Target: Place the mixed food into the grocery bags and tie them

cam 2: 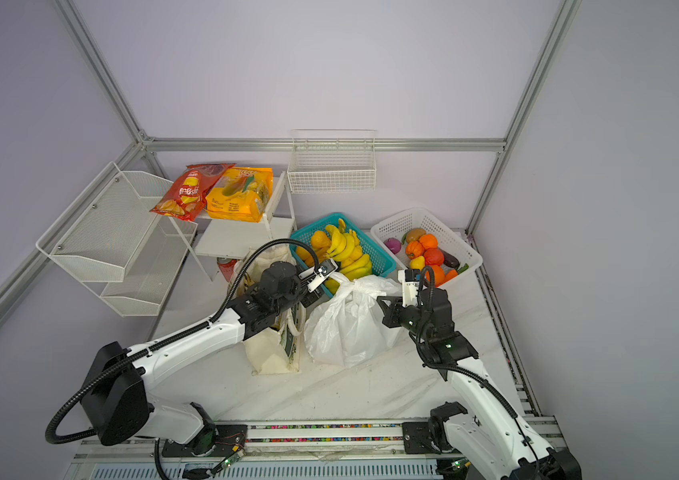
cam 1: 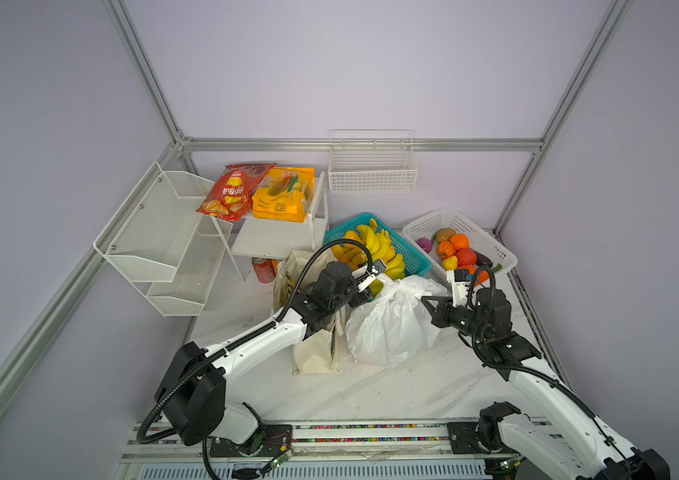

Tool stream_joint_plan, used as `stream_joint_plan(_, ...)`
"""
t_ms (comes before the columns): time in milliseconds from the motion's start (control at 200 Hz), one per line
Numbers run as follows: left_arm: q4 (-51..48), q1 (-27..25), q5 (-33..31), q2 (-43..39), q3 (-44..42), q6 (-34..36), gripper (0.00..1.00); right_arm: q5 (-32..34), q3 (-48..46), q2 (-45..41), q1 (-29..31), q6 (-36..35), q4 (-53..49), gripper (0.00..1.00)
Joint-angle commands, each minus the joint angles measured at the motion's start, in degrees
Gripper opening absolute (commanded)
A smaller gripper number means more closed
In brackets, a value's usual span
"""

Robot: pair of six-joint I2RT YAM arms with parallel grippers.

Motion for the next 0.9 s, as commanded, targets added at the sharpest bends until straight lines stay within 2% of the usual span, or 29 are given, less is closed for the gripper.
stream_joint_plan(0, 0.8, 2.1, -6.8, -0.3, 2.2, 1.9, 0.0, 4.1, -1.3, -1.5, -1.2, 2.4, -3.9, 0.0)
stream_joint_plan(85, 0.3, 2.0, -4.8, -0.4, 2.7, 2.5, 0.0, 2.5, -0.8, -2.4, -1.2, -0.7, -3.1, 0.0)
stream_joint_plan(170, 1.1, 2.0, 1.5, -1.3, 2.0, 2.9, 0.0, -0.7, -0.4, -2.8, -1.1, -0.9, -0.3, 0.0)
stream_joint_plan(240, 2.9, 2.0, 6.4, -2.0, 0.8, 5.4, 0.0, -3.9, -0.4, -2.5, -1.1, -0.9, 2.1, 0.0)
stream_joint_plan(345, 3.4, 1.8, 9.3, -1.8, 0.8, 9.6, 0.0, -5.4, -0.1, -2.1, -1.2, -0.8, 3.4, 0.0)
stream_joint_plan(480, 2.8, 1.8, 9.6, -1.0, 1.4, 15.5, 0.08, -5.9, 0.3, -1.9, -1.2, -1.4, 3.4, 0.0)
stream_joint_plan(665, 0.7, 1.8, 10.8, -0.6, 2.1, 20.4, 0.3, -6.4, 0.4, -1.3, -1.2, -1.7, 3.8, 0.0)
stream_joint_plan(760, -1.1, 1.8, 11.1, 0.1, 3.4, 22.4, 0.38, -6.6, 0.6, -1.1, -1.1, -2.2, 3.7, 0.0)
stream_joint_plan(895, -3.7, 1.8, 9.2, 2.4, 6.3, 24.6, 0.44, -6.9, 0.6, -1.0, -1.2, -2.2, 4.1, 0.0)
